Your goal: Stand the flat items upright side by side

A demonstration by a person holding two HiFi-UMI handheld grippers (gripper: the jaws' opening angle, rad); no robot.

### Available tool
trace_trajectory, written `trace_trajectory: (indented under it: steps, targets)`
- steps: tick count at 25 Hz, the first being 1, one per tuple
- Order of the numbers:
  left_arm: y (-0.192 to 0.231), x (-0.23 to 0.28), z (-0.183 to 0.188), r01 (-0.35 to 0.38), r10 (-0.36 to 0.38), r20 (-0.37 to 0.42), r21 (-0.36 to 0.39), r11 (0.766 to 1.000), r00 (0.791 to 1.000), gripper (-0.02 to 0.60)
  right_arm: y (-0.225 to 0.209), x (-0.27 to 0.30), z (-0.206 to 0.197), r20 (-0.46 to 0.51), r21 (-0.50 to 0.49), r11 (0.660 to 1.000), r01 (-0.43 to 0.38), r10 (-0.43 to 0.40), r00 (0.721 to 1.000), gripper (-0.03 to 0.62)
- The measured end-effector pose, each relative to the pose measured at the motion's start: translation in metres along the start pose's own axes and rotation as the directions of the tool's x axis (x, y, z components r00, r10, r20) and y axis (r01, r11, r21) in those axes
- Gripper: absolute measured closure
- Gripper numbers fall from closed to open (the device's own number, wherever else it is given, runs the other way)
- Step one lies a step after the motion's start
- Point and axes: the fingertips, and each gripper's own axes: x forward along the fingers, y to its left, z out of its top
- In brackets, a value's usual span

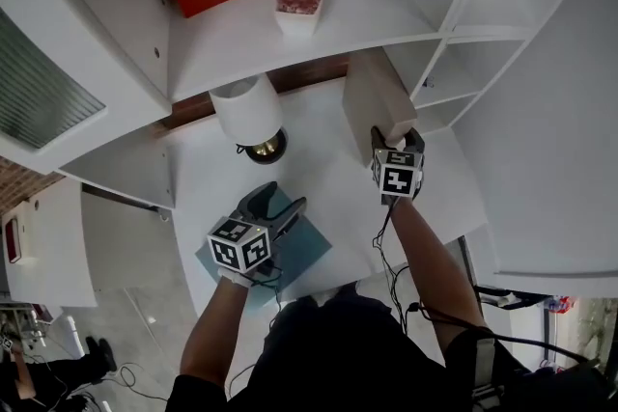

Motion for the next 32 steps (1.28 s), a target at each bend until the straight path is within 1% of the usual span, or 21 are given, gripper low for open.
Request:
trace_trajectory:
  steps: [4, 8, 10, 15, 18, 21, 26, 32]
  targets:
    - [0.007, 0.003, 0.0, -0.005, 0.005, 0.009, -0.024, 1.0, 1.0, 0.249, -0.001, 0.009, 0.004, 0.008, 0.008, 1.0, 0.023, -0.023, 1.0, 0.284]
    - [0.011, 0.005, 0.0, -0.008, 0.008, 0.014, -0.04, 0.999, 1.0, 0.249, -0.009, 0.017, 0.004, 0.007, 0.043, 0.997, 0.067, -0.068, 0.998, 0.203]
    - [0.012, 0.005, 0.0, -0.009, 0.009, 0.013, -0.043, 0.999, 1.0, 0.249, -0.01, 0.021, 0.005, 0.003, 0.055, 0.996, 0.075, -0.075, 0.997, 0.186]
    - [0.017, 0.005, 0.0, -0.014, 0.015, 0.018, -0.059, 0.998, 1.0, 0.249, -0.009, 0.032, 0.009, -0.008, 0.051, 0.994, 0.092, -0.092, 0.996, 0.18]
    - [0.019, 0.003, 0.001, -0.015, 0.017, 0.021, -0.065, 0.998, 1.0, 0.249, -0.011, 0.038, 0.009, -0.027, 0.059, 0.992, 0.112, -0.11, 0.994, 0.155]
    - [0.023, 0.0, 0.0, -0.018, 0.019, 0.02, -0.073, 0.997, 1.0, 0.249, -0.011, 0.042, 0.007, -0.048, 0.067, 0.99, 0.124, -0.121, 0.992, 0.152]
    - [0.031, -0.005, 0.001, -0.02, 0.022, 0.022, -0.077, 0.997, 1.0, 0.249, -0.009, 0.045, 0.004, -0.062, 0.058, 0.99, 0.126, -0.122, 0.991, 0.146]
    - [0.035, -0.008, 0.006, 0.003, 0.0, 0.038, -0.075, 0.997, 0.999, 0.249, -0.008, 0.025, -0.007, -0.071, 0.081, 0.991, 0.107, -0.101, 0.992, 0.148]
